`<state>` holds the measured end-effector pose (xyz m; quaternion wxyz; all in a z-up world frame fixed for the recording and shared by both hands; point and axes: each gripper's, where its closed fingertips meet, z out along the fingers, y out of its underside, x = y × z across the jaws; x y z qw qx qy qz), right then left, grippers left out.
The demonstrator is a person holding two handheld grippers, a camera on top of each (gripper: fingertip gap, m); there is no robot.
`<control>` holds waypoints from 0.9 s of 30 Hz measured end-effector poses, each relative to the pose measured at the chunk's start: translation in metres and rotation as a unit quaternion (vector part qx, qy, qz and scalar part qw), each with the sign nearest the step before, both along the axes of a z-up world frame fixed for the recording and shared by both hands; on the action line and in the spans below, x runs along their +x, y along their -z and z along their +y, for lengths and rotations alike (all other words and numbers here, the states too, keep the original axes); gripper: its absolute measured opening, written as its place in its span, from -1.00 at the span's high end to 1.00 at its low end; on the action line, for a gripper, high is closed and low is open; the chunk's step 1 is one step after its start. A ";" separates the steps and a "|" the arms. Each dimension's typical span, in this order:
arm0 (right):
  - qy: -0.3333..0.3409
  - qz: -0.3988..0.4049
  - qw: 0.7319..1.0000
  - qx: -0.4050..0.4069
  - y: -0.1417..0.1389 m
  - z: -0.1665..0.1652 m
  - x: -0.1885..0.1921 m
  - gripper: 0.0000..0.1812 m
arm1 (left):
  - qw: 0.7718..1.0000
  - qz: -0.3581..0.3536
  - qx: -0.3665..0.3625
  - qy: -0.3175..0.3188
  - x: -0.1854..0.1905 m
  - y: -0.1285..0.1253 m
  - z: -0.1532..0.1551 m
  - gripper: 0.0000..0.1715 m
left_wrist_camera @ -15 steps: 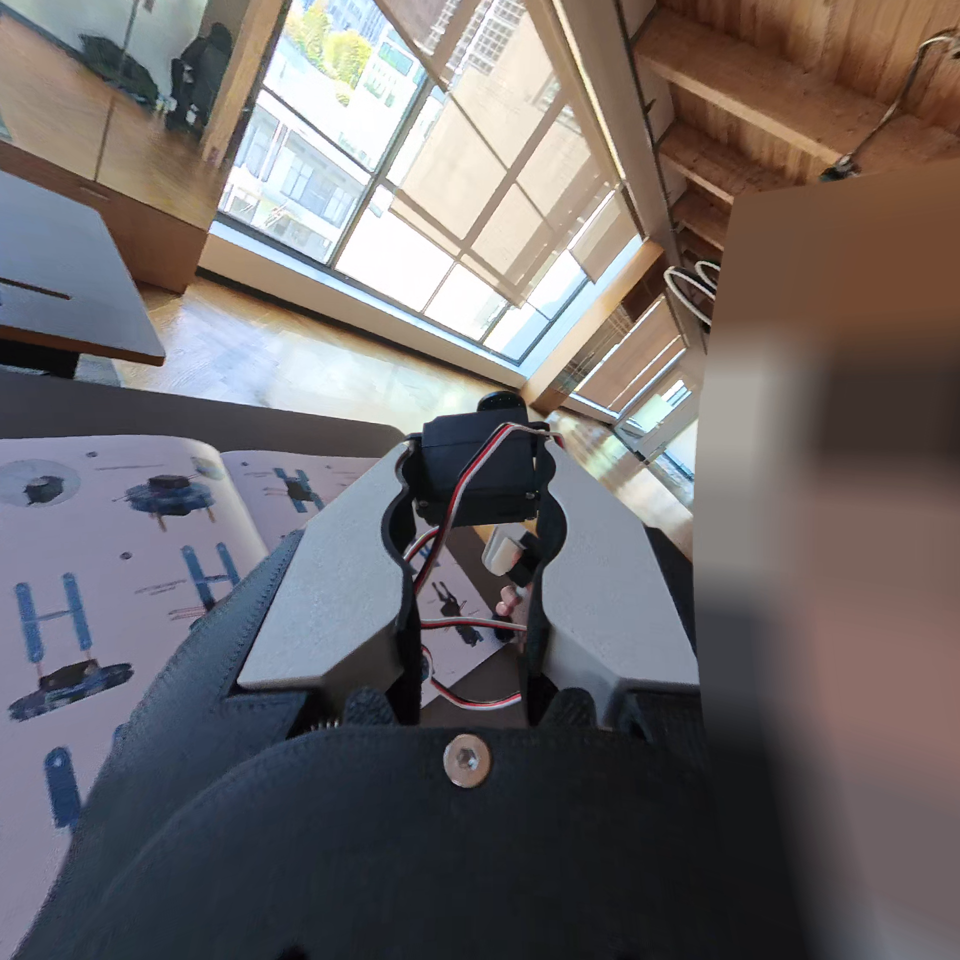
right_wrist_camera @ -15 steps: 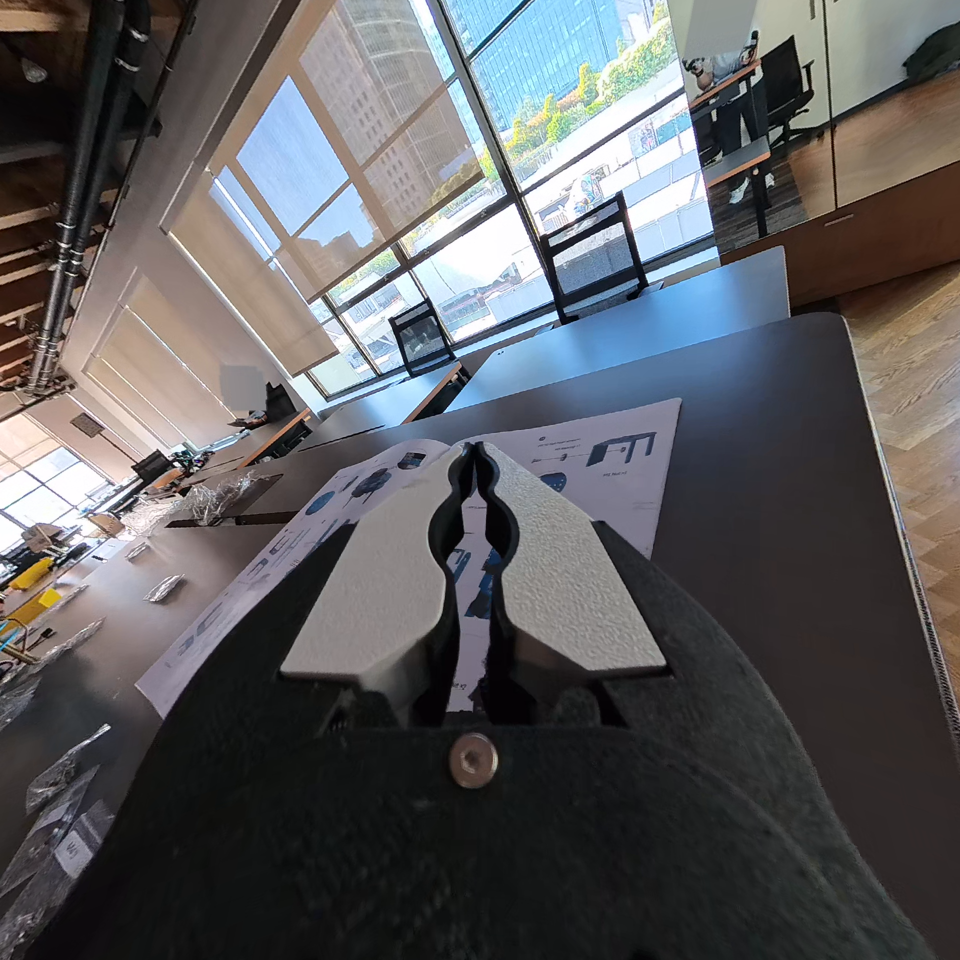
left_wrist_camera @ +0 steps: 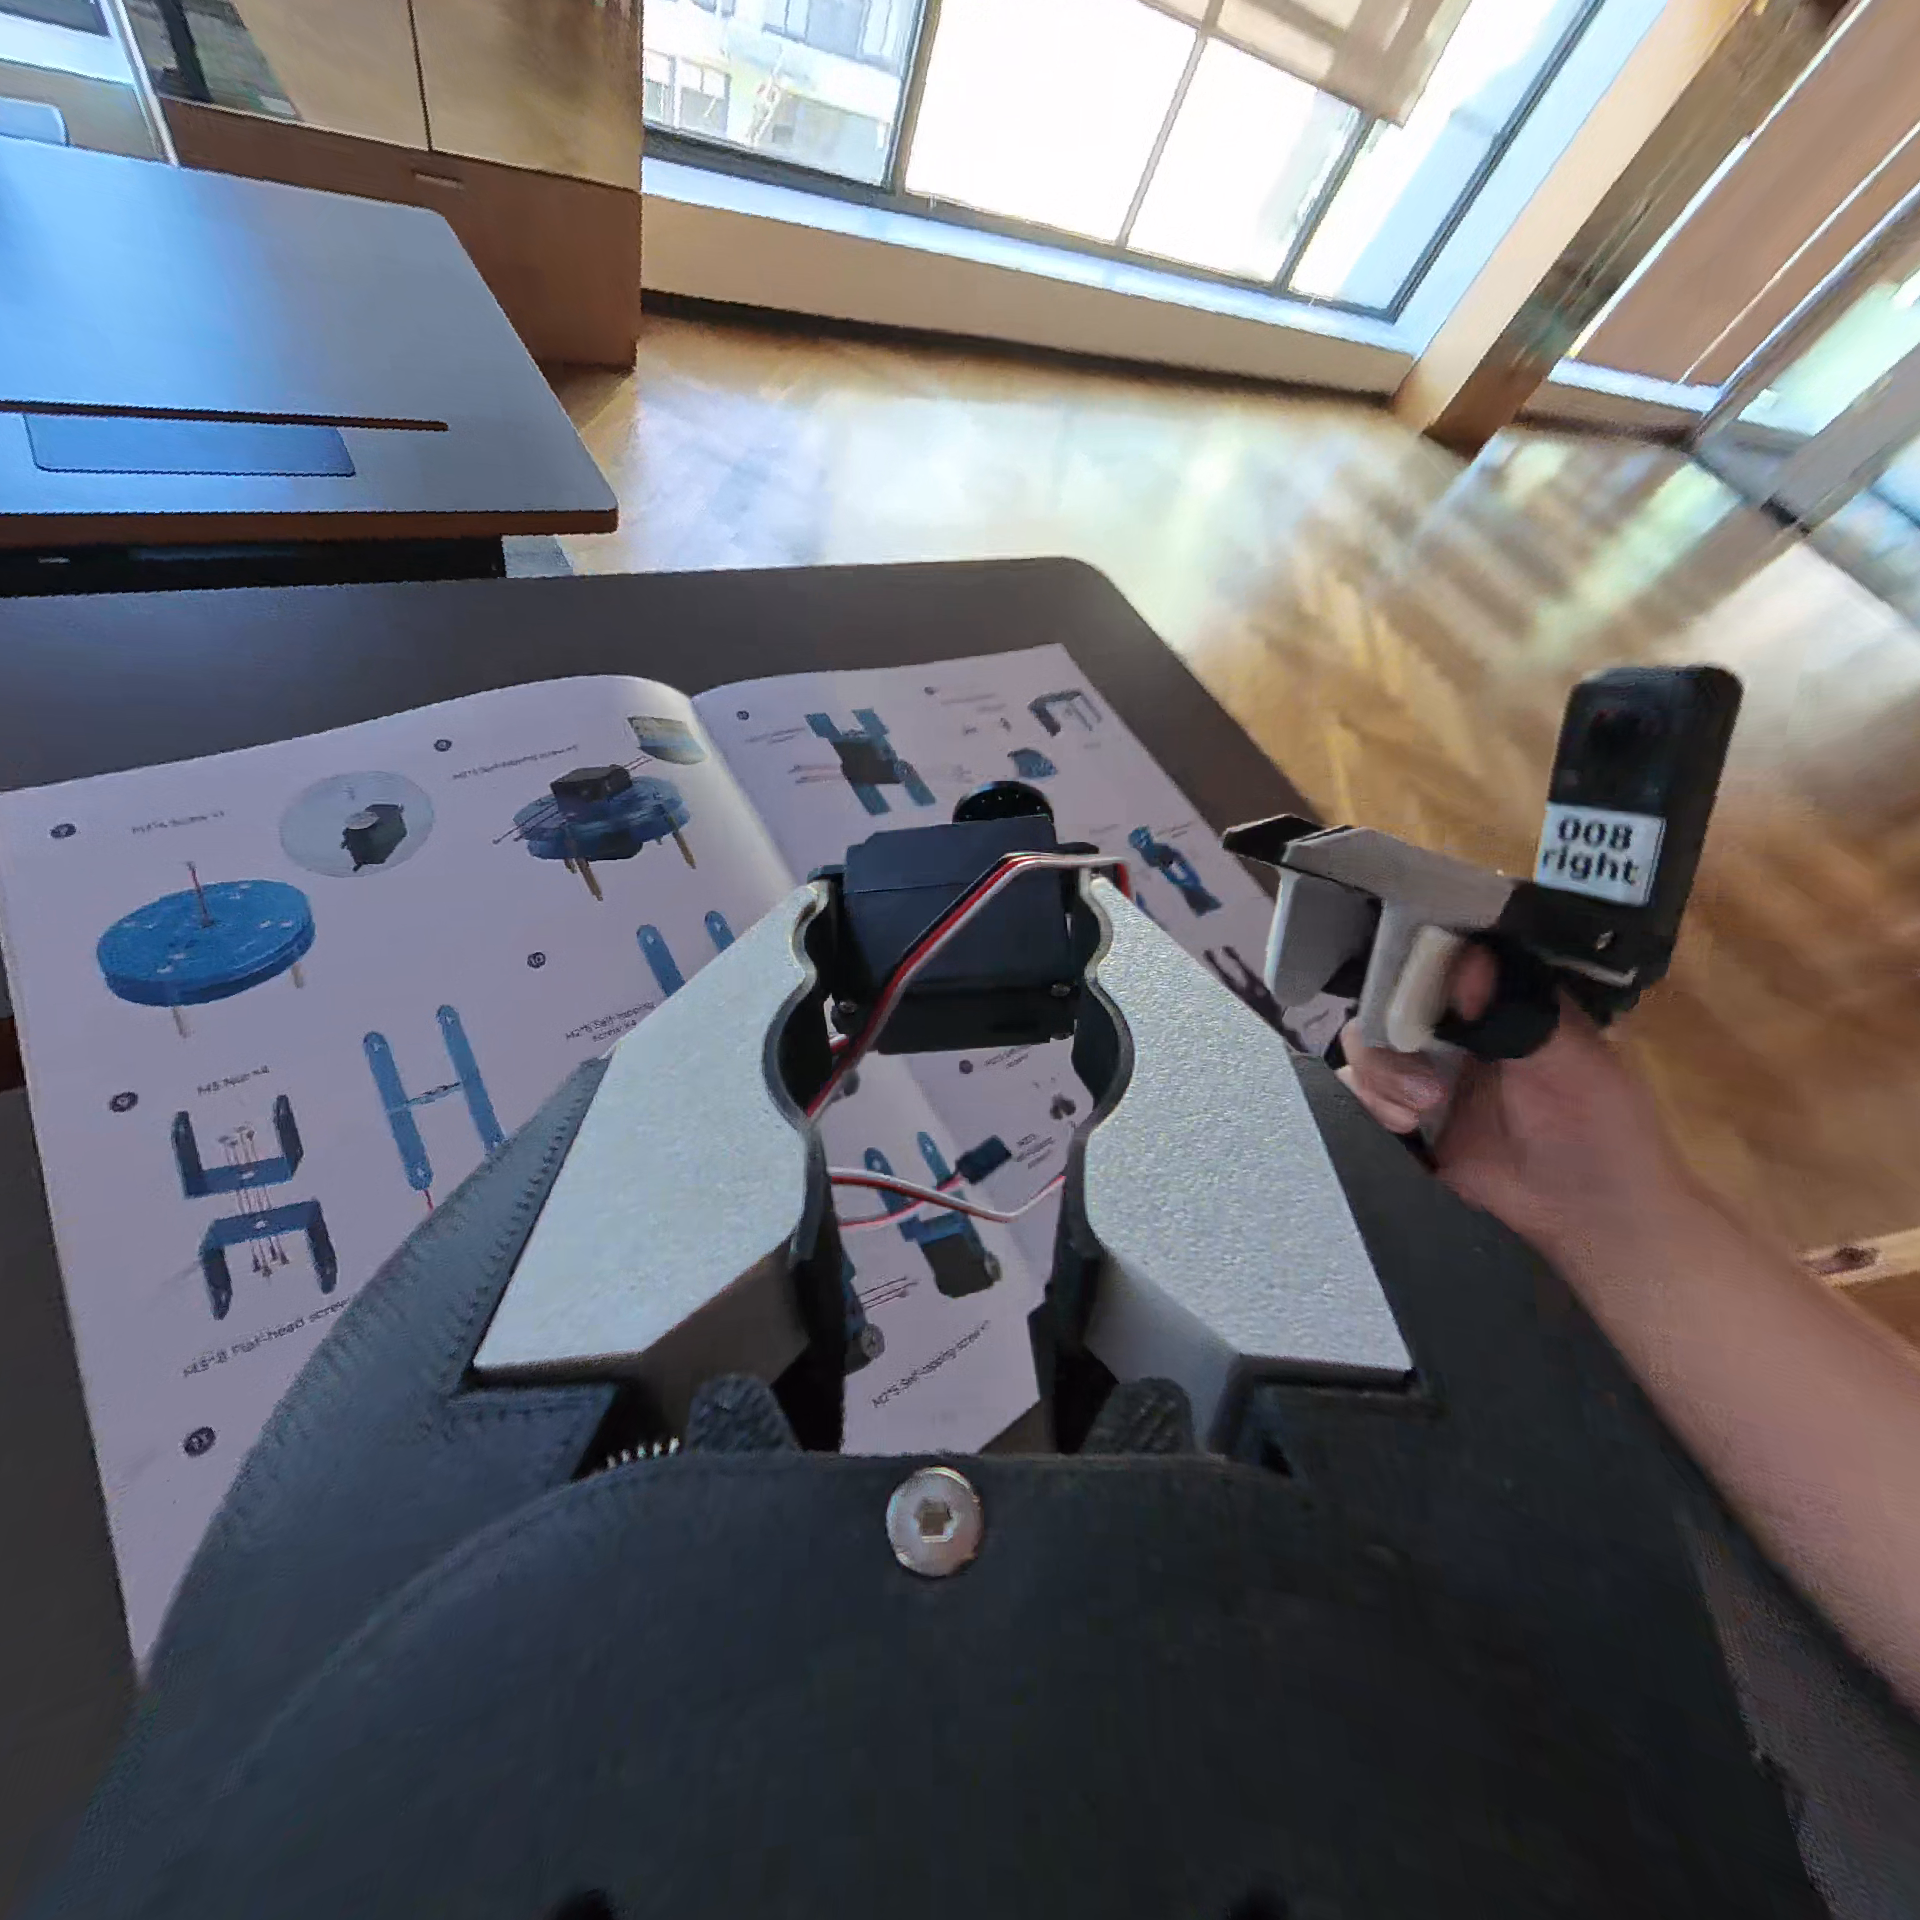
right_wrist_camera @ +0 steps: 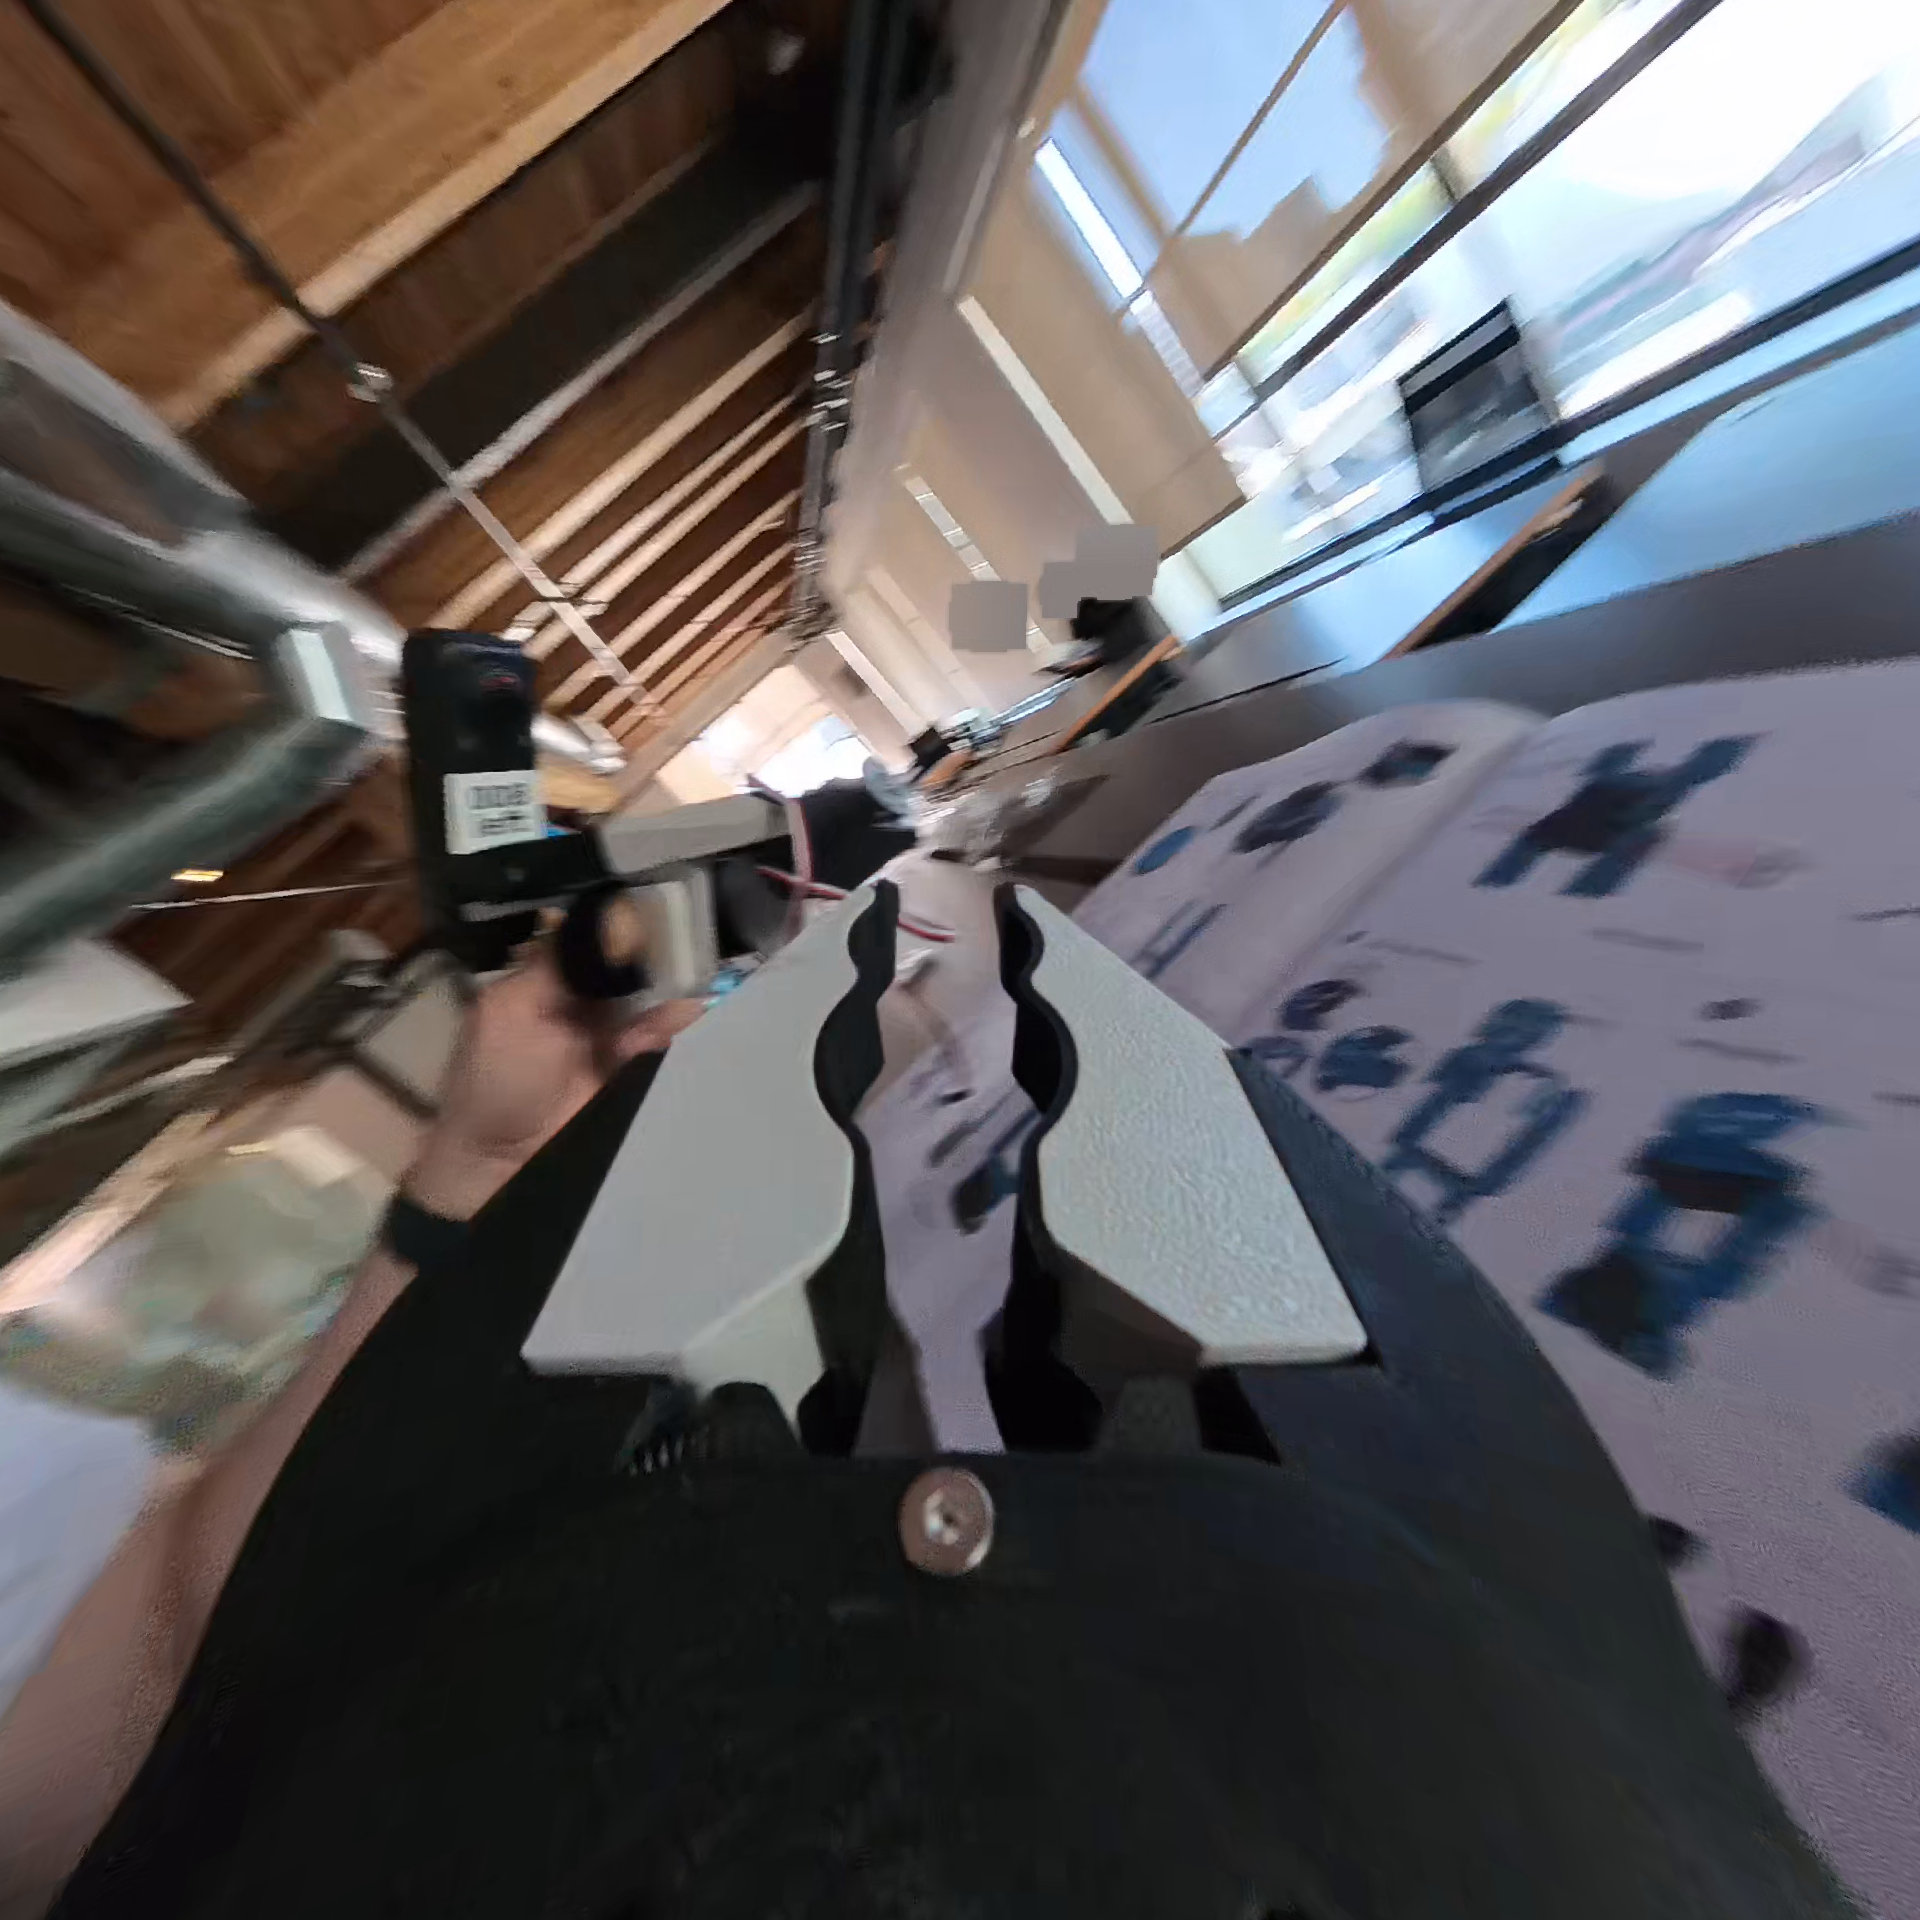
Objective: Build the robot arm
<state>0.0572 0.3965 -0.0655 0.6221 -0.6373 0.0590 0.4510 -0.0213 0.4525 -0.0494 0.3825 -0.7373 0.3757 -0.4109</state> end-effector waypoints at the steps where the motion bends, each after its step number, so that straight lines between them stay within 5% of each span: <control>1: -0.028 0.028 0.999 -0.006 0.000 0.000 -0.008 0.76 | 1.000 0.009 0.007 0.003 0.002 0.002 -0.001 0.50; 7: -0.113 0.158 0.981 -0.003 -0.010 -0.002 -0.024 0.68 | 0.991 0.063 0.108 0.037 0.017 -0.001 -0.019 0.49; 14: -0.123 0.170 0.978 -0.014 -0.007 0.000 -0.027 0.60 | 0.962 0.140 0.218 0.089 0.035 0.017 -0.040 0.49; 23: -0.149 0.194 0.968 -0.052 0.003 0.004 -0.037 0.51 | 0.932 0.150 0.306 0.123 0.044 0.008 -0.061 0.49; 27: -0.211 0.233 0.948 -0.054 -0.003 -0.003 -0.048 0.67 | 0.900 0.183 0.367 0.145 0.046 0.012 -0.069 0.49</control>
